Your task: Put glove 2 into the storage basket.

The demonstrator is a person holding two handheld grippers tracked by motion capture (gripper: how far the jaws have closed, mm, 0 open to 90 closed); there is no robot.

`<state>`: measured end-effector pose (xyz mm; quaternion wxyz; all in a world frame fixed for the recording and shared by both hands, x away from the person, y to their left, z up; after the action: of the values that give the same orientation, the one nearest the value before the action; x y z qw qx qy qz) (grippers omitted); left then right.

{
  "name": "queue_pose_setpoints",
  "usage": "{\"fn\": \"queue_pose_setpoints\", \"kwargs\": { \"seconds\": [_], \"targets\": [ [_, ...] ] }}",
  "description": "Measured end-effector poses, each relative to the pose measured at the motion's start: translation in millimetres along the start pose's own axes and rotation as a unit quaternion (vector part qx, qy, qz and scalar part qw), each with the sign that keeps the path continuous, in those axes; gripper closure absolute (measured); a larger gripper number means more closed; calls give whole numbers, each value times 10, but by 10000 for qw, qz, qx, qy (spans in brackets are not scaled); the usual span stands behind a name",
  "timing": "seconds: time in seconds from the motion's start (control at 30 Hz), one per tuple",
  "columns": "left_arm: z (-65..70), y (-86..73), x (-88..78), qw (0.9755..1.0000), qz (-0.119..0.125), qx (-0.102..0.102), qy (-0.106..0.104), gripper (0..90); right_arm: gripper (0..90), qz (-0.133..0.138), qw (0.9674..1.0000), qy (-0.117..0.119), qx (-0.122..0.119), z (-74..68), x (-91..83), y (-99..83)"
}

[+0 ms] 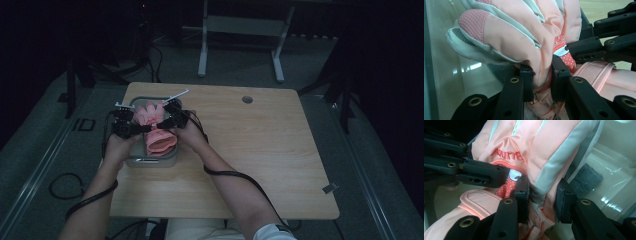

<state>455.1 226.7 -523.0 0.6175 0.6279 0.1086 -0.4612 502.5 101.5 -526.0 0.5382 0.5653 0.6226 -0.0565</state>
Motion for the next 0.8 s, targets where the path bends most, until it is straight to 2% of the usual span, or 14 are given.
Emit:
{"fn": "queue_pose_setpoints", "kwargs": {
  "seconds": [0.1,0.27,0.33,0.47,0.6,0.7,0.8],
  "targets": [
    [17,4,25,9995,-149,116,248,738,668,-94,9999,-86,-7,-2,31,20],
    [-6,-15,41,9995,-190,-92,244,665,611,-78,9999,-77,45,33,39,5],
    [-7,-16,43,9992,-189,-123,317,619,586,-42,9999,-93,33,46,25,2],
    [33,-30,40,9984,-251,29,500,587,556,-32,9999,-127,-12,61,12,-24],
    [26,-26,0,9980,-202,48,593,524,494,60,9999,-145,-42,70,-24,-12],
    [36,-18,-39,9975,-152,125,671,470,453,130,9998,-112,-55,80,-103,10],
    [72,-42,-60,9969,-116,224,746,469,451,258,9996,-81,-29,90,-203,35]
  ]
}}
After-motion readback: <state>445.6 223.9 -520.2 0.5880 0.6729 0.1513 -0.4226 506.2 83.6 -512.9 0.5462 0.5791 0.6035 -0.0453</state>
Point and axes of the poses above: each handheld gripper's, and its own axes: x roughly forward along the jaws, y roughly out of its top, z roughly to its right, the point moved 6 cm from there along x, roughly forward along the jaws, and after that the axes turned 12 degrees about x, right-handed, at the moved point
